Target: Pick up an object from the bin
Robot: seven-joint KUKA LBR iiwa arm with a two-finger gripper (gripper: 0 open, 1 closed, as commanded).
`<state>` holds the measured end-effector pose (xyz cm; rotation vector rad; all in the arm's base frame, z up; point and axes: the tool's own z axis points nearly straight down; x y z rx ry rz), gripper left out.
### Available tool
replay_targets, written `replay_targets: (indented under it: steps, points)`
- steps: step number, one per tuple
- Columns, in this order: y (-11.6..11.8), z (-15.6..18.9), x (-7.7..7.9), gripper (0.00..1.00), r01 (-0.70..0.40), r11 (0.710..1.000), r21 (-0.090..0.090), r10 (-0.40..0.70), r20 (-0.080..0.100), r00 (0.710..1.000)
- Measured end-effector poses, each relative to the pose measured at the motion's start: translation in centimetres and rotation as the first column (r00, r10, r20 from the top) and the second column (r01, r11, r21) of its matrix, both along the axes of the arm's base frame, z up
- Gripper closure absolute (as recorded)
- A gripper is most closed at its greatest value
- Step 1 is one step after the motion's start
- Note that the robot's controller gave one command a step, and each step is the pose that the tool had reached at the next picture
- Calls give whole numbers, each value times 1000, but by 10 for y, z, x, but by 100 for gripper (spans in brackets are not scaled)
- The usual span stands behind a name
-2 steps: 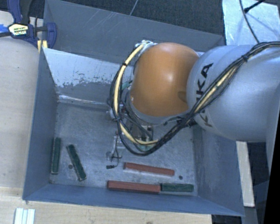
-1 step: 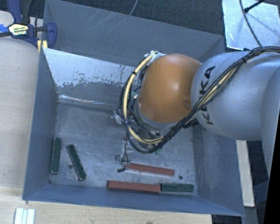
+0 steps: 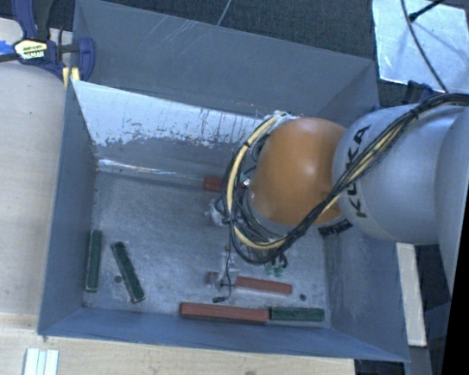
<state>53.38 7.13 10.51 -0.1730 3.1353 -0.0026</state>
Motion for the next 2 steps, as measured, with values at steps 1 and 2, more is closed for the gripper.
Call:
replay_targets:
  steps: [1,2]
  points:
    - [-31,-14,15,0,15,1000,2,-15,3,1000]
    - [-55,-32,-20,0,-113,994,1,113,2,994]
